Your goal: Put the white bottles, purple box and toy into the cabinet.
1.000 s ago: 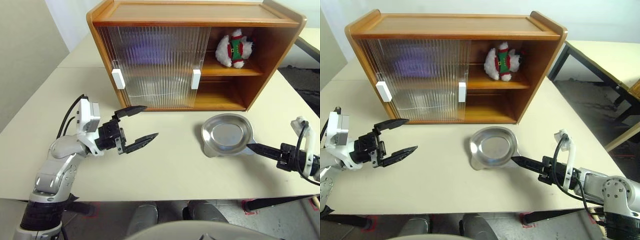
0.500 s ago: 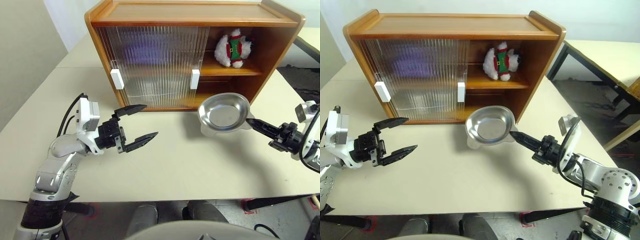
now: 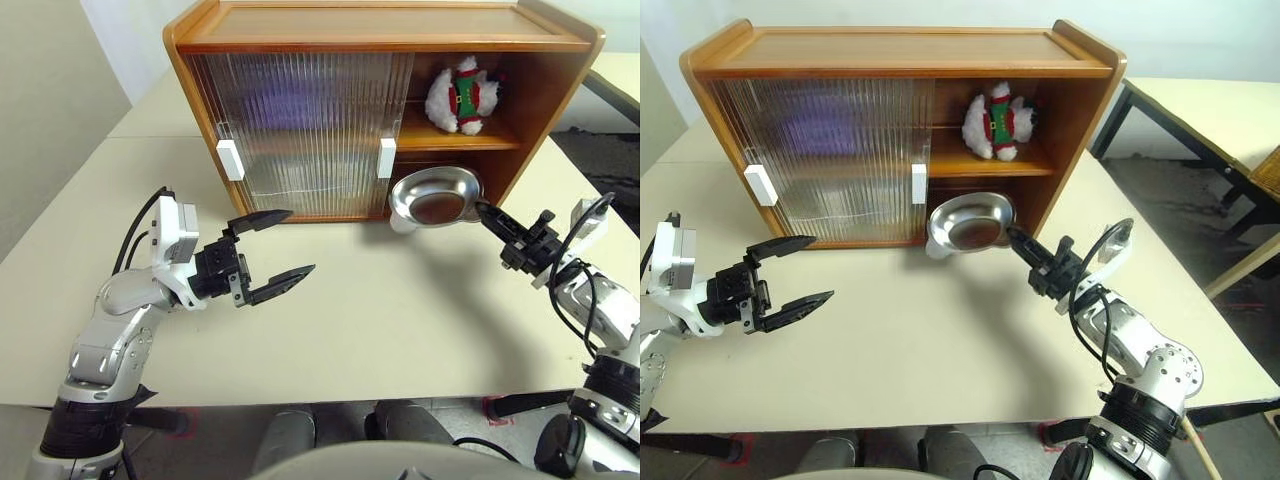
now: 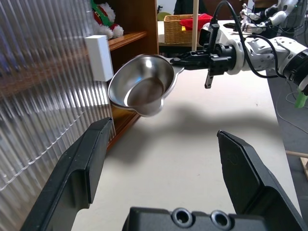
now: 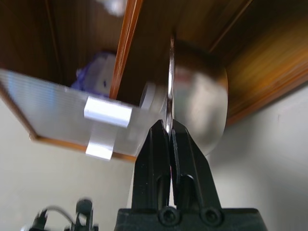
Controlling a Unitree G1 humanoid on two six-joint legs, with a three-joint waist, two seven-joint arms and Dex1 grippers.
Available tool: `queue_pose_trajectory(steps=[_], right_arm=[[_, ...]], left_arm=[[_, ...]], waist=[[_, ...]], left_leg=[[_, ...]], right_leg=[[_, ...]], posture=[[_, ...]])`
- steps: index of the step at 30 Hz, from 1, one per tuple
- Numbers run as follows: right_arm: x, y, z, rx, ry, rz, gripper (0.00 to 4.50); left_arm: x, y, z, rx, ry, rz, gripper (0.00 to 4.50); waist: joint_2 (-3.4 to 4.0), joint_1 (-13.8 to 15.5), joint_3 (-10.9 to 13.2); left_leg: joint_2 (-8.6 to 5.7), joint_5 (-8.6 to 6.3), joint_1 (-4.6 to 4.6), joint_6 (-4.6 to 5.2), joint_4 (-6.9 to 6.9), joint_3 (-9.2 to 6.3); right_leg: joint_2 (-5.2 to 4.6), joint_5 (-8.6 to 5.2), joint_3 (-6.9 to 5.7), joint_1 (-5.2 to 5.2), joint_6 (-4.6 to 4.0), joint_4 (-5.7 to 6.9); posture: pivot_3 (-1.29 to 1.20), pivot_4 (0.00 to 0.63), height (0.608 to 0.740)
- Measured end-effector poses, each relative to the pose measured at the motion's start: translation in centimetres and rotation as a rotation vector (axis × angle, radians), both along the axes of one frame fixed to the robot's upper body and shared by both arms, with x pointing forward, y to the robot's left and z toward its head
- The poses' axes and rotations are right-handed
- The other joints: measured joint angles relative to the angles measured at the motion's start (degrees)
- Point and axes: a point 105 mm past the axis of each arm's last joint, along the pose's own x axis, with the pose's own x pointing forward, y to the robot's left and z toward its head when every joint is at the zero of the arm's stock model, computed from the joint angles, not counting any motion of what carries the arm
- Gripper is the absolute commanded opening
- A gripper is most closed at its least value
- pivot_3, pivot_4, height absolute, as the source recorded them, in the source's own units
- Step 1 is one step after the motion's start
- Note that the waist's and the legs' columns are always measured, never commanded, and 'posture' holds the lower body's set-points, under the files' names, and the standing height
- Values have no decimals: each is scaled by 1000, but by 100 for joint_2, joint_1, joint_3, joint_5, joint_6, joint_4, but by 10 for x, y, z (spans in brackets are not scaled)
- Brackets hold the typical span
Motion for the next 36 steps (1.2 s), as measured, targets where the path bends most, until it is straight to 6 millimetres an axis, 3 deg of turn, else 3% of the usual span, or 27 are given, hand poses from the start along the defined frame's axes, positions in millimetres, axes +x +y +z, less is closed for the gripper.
queue_pose_trajectory(steps=[7,19,36], right_arm=[[0,6,-10,5,48,-13,38],[18,-5,-8,40,30,-193,38],[45,24,-26,79,88,-372,38]], left_arm=[[0,0,0,1,-4,-4,4500],[-1,0,0,5,-7,-9,4500],[-1,0,1,10,-8,-5,4500]], waist=[[9,-1,-6],[29,-11,-20],[39,-19,-23]], left_leg=[[-1,-4,-13,5,-2,2],[2,-6,-12,9,-2,1],[8,-8,-20,12,-9,-2]], right_leg=[[-2,-1,2,-11,0,-1],[-2,1,1,-14,-1,0],[-7,35,-2,-32,-58,0]], posture=[[-71,17,740],[-68,18,740],[-57,23,740]])
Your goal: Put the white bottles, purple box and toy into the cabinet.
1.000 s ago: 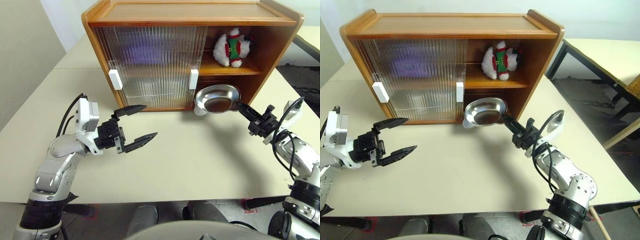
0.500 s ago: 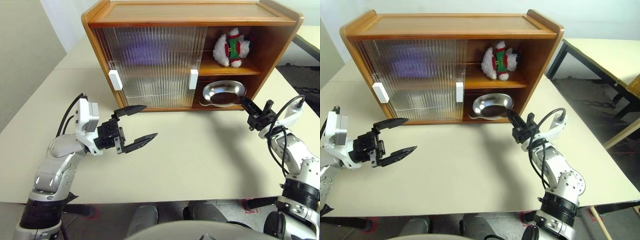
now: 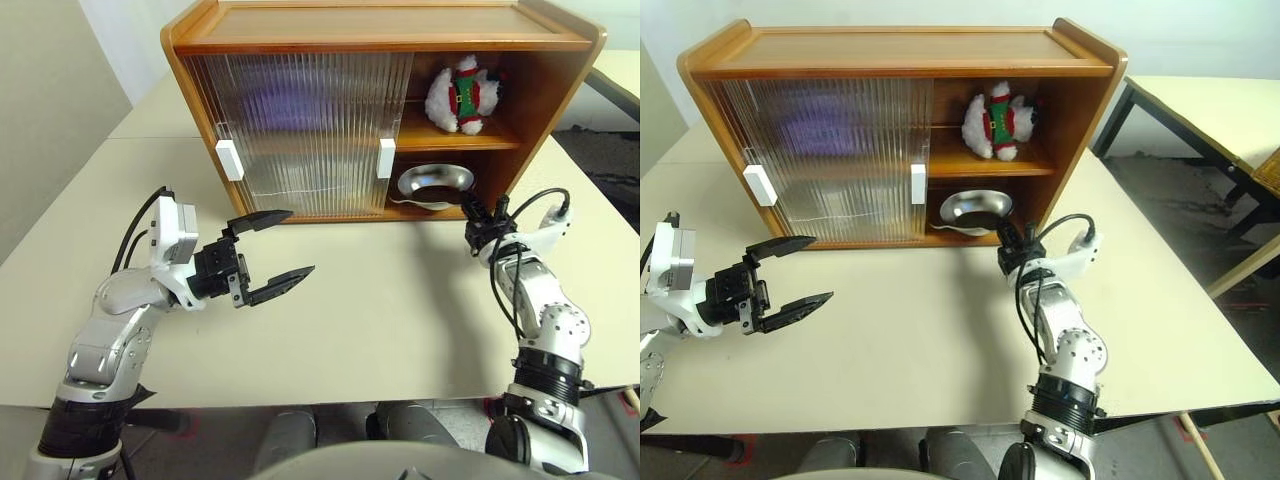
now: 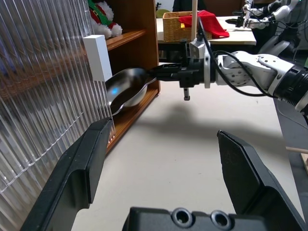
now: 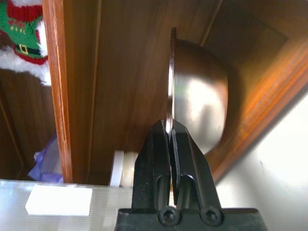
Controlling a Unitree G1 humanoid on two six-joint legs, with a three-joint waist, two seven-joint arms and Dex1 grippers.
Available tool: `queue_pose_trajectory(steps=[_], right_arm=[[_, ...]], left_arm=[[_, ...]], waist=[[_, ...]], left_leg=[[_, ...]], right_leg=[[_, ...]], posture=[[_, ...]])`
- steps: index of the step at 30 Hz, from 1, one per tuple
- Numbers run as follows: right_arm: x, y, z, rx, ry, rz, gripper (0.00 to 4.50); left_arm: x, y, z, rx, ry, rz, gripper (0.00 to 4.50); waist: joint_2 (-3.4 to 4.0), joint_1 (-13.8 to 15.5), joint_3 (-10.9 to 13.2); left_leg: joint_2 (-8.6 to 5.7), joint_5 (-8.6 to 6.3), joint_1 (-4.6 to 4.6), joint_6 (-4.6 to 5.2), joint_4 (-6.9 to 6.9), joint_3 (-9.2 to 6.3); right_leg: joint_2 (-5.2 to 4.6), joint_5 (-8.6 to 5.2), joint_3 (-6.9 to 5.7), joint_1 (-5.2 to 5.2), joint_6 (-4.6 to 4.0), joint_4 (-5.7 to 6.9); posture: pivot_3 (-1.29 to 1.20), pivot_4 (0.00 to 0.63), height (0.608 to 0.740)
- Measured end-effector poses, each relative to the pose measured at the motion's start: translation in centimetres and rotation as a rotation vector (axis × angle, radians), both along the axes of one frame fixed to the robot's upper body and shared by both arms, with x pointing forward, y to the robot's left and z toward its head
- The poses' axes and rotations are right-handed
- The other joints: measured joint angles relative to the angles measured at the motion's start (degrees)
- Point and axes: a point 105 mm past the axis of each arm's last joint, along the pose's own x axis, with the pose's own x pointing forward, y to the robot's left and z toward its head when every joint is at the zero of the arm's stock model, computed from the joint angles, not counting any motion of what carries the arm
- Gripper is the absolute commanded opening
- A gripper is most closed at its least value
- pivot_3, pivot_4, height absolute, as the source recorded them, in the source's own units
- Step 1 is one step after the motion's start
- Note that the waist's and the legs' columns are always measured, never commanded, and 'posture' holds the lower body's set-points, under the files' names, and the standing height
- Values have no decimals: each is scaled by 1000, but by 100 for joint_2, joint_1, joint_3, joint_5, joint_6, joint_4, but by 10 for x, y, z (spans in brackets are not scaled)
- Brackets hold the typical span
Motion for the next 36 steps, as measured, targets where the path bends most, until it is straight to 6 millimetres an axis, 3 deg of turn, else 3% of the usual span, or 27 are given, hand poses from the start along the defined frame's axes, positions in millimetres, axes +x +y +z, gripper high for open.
queue_pose_trajectory(steps=[24,29,36], right_arm=[[44,10,-9,40,31,-133,38],[44,9,-13,16,43,-137,1431],[27,-6,-9,-74,16,-126,4128]], left_arm=[[-1,-1,1,5,-3,5,4500],[-1,0,1,8,-3,5,4500],[-1,0,1,9,-3,2,4500]], waist=[[7,1,2],[7,7,2],[7,4,1]], left_leg=[[13,0,-1,0,-36,6],[15,0,-2,0,-39,5],[15,0,-1,0,-40,11]], right_leg=[[-4,18,-6,-24,-32,-1],[-4,20,-9,-25,-36,-1],[-5,21,-9,-24,-36,-3]], posture=[[-56,28,740],[-60,24,740],[-67,19,740]])
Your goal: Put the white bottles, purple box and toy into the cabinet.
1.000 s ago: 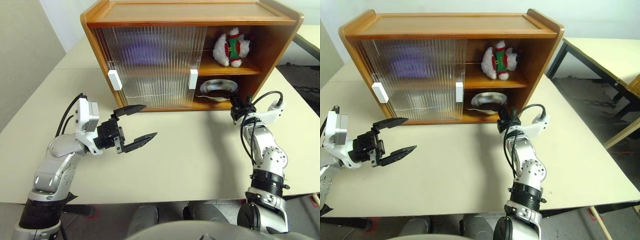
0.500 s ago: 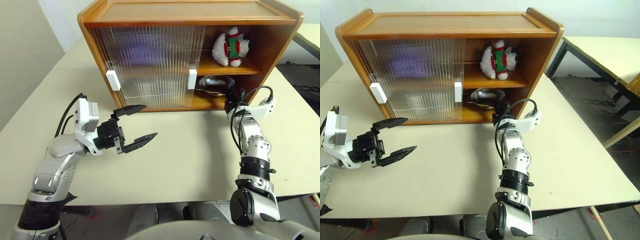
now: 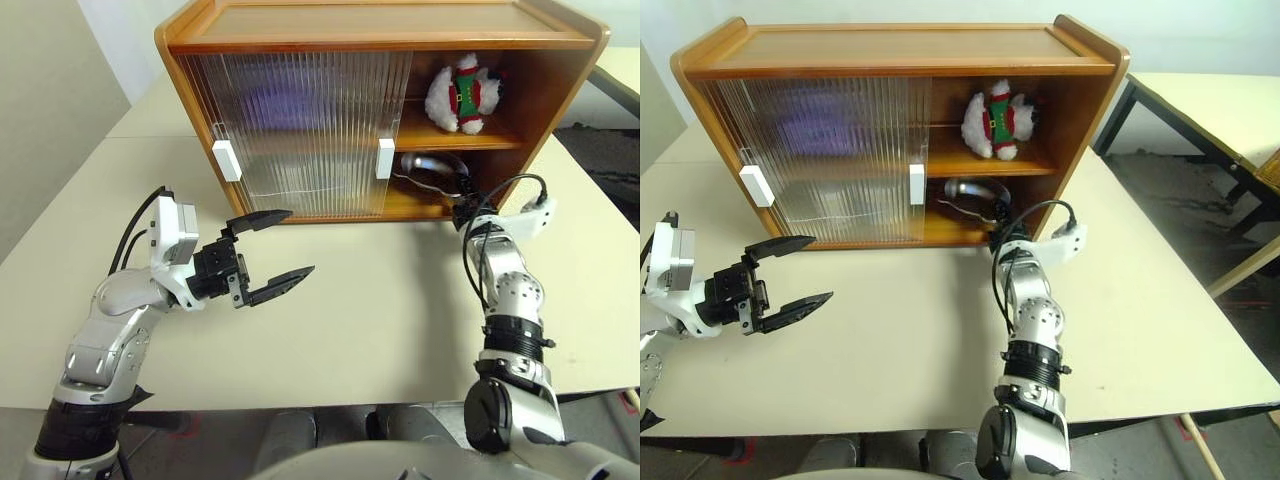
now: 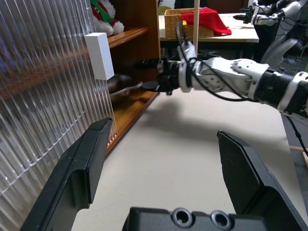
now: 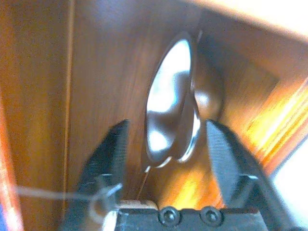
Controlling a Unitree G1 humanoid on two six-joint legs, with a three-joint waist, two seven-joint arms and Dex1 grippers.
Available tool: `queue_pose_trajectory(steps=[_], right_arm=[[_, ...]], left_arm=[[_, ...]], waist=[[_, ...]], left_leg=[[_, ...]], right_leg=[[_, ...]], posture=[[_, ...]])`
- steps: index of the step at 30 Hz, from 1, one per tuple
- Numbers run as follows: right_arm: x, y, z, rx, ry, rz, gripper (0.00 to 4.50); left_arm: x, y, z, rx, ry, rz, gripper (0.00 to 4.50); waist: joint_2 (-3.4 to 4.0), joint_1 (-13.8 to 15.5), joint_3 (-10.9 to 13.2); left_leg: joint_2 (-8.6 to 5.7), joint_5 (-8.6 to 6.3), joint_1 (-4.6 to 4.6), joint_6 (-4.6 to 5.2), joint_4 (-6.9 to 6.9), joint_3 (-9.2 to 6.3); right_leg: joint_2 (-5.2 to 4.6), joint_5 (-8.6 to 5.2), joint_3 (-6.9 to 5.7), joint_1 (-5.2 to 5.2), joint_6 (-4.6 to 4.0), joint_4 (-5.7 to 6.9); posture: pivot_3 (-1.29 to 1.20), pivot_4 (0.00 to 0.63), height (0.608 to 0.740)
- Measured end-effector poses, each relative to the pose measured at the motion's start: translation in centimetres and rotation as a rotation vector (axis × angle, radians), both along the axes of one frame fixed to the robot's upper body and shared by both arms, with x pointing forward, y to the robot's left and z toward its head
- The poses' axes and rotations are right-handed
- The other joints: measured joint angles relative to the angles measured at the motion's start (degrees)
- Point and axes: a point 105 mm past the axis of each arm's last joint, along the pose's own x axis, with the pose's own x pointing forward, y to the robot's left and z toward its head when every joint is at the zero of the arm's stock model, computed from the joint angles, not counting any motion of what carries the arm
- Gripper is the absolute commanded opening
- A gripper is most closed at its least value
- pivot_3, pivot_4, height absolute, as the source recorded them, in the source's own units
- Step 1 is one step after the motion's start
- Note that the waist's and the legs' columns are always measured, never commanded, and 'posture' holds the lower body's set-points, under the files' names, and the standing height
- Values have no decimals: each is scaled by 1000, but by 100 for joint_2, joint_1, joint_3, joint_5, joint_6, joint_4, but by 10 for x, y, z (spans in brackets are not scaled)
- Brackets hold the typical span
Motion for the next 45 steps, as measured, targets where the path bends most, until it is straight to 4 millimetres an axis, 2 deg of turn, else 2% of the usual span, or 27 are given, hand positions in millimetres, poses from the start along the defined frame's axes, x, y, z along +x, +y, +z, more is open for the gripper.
queue_pose_trajectory(steps=[1,5,9,12,14,16,21,24,27,33,45], right_arm=[[-4,-2,2,-25,-6,10,4478],[-25,-9,2,-150,-8,68,4478],[-50,-4,1,-310,-25,187,4478],[-72,18,-2,-453,-78,354,3504],[-85,48,7,-475,-199,498,2742],[-92,67,16,-520,-292,591,2042],[-97,79,23,-682,-417,673,95],[-103,95,34,-743,-547,744,42],[-103,106,44,-777,-640,777,42],[-82,134,69,-796,-729,747,42],[-52,167,68,-831,-682,767,42]], left_arm=[[0,0,0,0,0,-1,4500],[0,0,0,2,1,-6,4500],[0,-1,0,3,0,-14,4500],[-1,-1,0,3,0,-17,4500],[-1,-1,0,2,2,-21,4500],[-1,-1,-1,-2,11,-21,4500],[-5,3,-9,-6,47,1,4500],[-6,6,-11,-4,55,13,4500],[-6,11,-10,4,50,27,4500],[-7,15,-10,11,52,40,4500],[-6,17,-9,14,48,49,4500]], waist=[[0,1,0],[-2,-7,-1],[-4,-21,-4],[-7,-35,-6],[-6,-90,-7],[-7,-126,-7],[-24,-130,-17],[-24,-125,-18],[-24,-101,-17],[-24,-80,-17],[-20,1,-15]], left_leg=[[0,0,1,0,0,0],[-1,0,9,0,1,3],[-3,1,13,-1,7,5],[-6,1,11,-1,16,7],[-9,1,10,-1,31,14],[-12,1,11,-1,50,14],[-12,6,15,5,65,4],[-10,7,15,4,65,5],[-8,8,17,3,61,4],[2,8,20,3,52,4],[2,7,12,2,40,2]], right_leg=[[0,0,0,2,0,0],[1,-2,2,11,3,0],[4,-14,5,19,23,0],[8,-36,6,22,62,0],[17,-40,7,23,69,1],[22,-36,6,31,74,1],[5,-42,7,44,57,0],[5,-54,3,41,20,2],[10,-37,0,42,38,2],[11,4,-3,35,4,2],[4,5,-6,22,-9,1]], posture=[[-70,19,740],[-80,16,740],[-85,17,740],[-85,17,740],[-91,16,740],[-86,15,740],[-67,16,740],[-63,18,740],[-60,23,740],[-53,26,740],[-52,31,740]])
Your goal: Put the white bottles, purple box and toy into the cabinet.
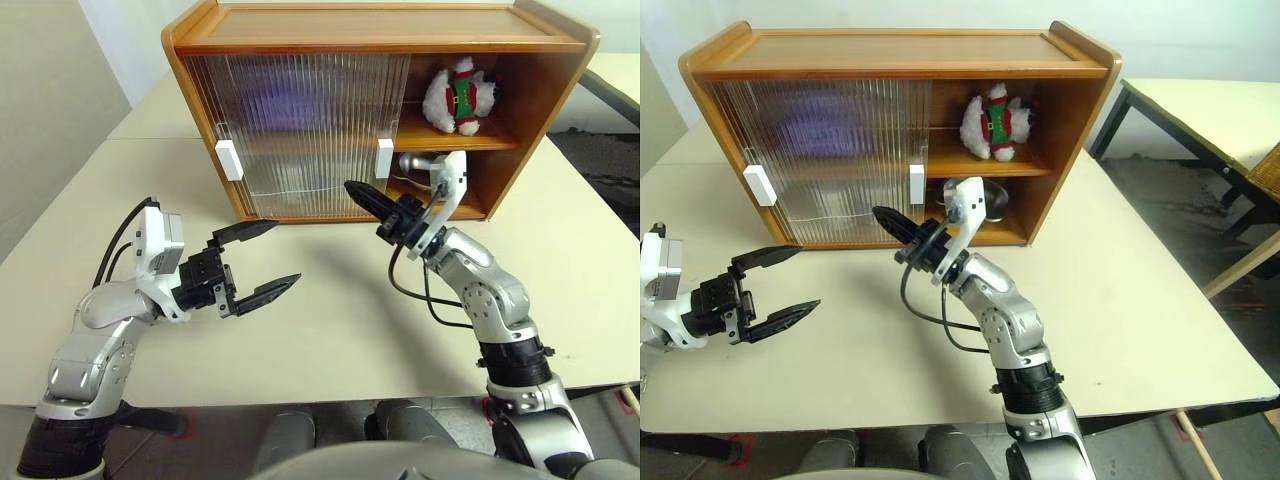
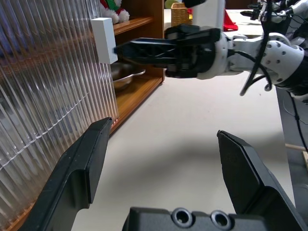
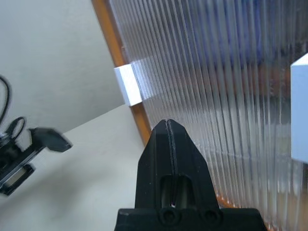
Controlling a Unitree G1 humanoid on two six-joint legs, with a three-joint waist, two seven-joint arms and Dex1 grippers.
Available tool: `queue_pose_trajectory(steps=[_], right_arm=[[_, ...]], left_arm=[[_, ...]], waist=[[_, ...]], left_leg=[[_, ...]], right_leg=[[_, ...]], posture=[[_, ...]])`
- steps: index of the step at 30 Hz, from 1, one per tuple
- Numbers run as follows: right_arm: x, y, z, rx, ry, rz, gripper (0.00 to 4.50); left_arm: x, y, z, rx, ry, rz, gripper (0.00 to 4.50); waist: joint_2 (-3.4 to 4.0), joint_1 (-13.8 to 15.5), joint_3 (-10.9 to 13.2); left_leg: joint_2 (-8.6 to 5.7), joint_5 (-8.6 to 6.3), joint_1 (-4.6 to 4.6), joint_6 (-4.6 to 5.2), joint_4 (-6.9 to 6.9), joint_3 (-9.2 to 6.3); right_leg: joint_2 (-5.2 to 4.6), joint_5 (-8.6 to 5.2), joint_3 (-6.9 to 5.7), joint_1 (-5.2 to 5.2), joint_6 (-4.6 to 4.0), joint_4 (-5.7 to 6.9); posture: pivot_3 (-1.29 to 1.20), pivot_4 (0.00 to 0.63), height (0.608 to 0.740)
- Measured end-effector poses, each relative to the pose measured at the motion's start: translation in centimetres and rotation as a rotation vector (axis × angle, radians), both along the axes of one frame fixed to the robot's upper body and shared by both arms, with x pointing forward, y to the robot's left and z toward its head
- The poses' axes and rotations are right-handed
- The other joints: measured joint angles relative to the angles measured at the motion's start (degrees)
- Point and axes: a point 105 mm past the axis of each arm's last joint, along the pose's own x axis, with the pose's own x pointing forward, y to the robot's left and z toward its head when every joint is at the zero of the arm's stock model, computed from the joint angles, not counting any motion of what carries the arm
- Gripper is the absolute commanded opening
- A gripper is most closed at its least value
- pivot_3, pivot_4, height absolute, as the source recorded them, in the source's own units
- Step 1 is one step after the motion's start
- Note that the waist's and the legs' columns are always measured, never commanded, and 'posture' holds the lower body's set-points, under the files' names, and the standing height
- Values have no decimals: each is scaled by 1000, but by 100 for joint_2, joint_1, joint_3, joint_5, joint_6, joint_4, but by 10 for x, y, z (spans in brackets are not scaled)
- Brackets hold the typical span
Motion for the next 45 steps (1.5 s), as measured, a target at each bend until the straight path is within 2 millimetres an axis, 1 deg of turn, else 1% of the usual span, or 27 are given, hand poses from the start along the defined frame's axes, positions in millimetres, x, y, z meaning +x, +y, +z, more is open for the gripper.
queue_pose_trajectory(steps=[7,12,15,19,27,31,36,38,40,45], right_arm=[[14,6,-5,13,38,-67,42],[27,1,-1,7,25,-143,42],[36,-12,-3,-9,25,-219,42],[42,-30,-4,-21,7,-282,42],[48,-55,-4,-63,-19,-362,42],[50,-74,-4,-76,-29,-428,42],[52,-90,-6,-112,-52,-472,42],[54,-100,-7,-137,-65,-489,42],[57,-115,-8,-154,-70,-525,42],[62,-142,-9,-188,-79,-608,42]], left_arm=[[0,0,0,0,-1,3,4500],[1,0,0,0,-1,5,4500],[1,0,0,-1,-1,11,4500],[2,0,1,-4,0,14,4500],[6,-1,7,-13,-15,14,4500],[6,-1,7,-14,-14,14,4500],[7,-2,8,-14,-18,9,4500],[6,-3,8,-13,-18,3,4500],[6,-3,8,-12,-16,-1,4500],[6,-3,8,-11,-17,-6,4500]], waist=[[1,9,1],[4,12,4],[4,18,4],[4,23,4],[3,43,5],[2,43,6],[2,40,6],[4,42,7],[4,39,7],[4,12,7]], left_leg=[[2,-1,-5,-2,-8,1],[4,-1,-8,-2,-21,2],[7,-1,-8,-2,-29,0],[6,-1,-9,-2,-37,1],[4,1,-8,-2,-35,1],[3,3,-8,0,-28,1],[2,6,-7,3,-18,1],[0,6,-8,4,-2,-1],[-2,6,-7,4,13,-1],[-13,18,-10,19,18,5]], right_leg=[[-2,2,-1,-11,-7,0],[-2,4,-2,-20,-10,0],[-8,4,-1,-21,-11,-1],[-10,5,0,-25,-11,-1],[-10,7,2,-21,-7,-3],[-11,9,3,-19,-6,-3],[-11,19,4,-18,-8,-2],[-11,19,4,-13,-9,-3],[-12,4,9,-13,-40,-5],[-19,22,18,-10,-33,-6]], posture=[[-48,30,740],[-46,39,740],[-49,40,740],[-52,40,740],[-61,37,740],[-68,33,740],[-80,27,740],[-81,26,740],[-83,23,740],[-77,18,740]])
